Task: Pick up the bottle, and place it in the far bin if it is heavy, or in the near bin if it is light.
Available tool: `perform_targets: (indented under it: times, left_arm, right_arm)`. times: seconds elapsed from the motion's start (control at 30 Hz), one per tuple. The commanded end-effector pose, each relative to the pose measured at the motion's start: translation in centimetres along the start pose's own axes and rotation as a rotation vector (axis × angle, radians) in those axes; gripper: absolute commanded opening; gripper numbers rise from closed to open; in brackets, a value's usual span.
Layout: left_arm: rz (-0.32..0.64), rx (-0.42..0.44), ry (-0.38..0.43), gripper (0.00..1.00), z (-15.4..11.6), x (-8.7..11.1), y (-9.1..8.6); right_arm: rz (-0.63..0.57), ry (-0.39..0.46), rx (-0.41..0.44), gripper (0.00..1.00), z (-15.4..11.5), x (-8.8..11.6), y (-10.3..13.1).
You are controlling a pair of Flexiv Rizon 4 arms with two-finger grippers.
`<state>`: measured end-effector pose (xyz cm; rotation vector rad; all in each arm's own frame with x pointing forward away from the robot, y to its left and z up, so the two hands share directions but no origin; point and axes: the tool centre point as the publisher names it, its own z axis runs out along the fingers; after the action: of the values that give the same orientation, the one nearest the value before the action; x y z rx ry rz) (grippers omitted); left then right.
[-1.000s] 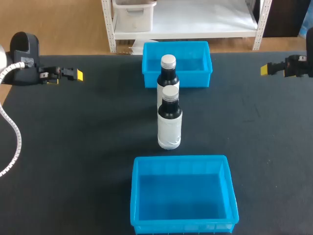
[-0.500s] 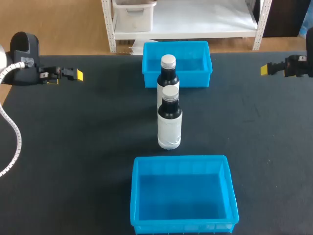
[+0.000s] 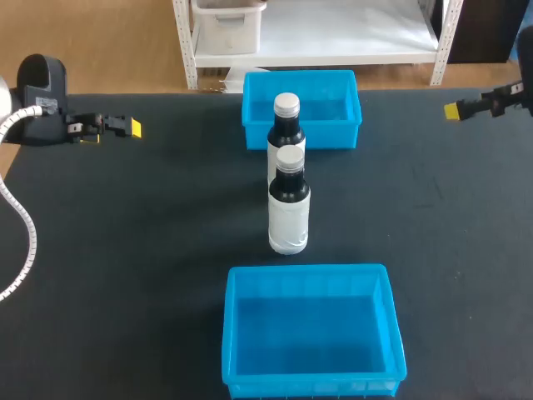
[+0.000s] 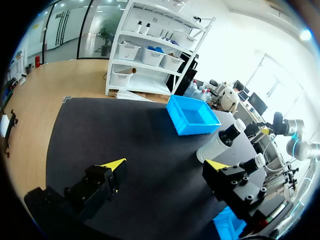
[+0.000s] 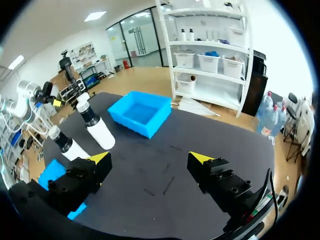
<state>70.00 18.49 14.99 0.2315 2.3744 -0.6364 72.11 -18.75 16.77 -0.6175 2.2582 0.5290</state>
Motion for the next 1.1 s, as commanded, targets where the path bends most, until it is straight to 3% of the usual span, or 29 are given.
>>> perform_targets:
  times: [0.03, 0.67, 0.93, 1.1]
  left_arm:
    - [0.000, 0.000, 0.000, 1.00, 0.0, 0.0, 0.0]
    - [0.000, 0.000, 0.000, 1.00, 0.0, 0.0, 0.0]
    - [0.000, 0.000, 0.000, 1.00, 0.0, 0.0, 0.0]
    - [0.000, 0.000, 0.000, 1.00, 0.0, 0.0, 0.0]
  right_arm:
    - [-0.234, 0.126, -0.479, 1.00, 0.1, -0.3, -0.9]
    - [-0.252, 0.114, -0.486, 1.00, 0.3, -0.3, -0.7]
    - [-0.467, 0.047, -0.493, 1.00, 1.3, 0.2, 2.6]
    - [-0.524, 0.039, -0.495, 1.00, 2.4, 0.6, 5.4]
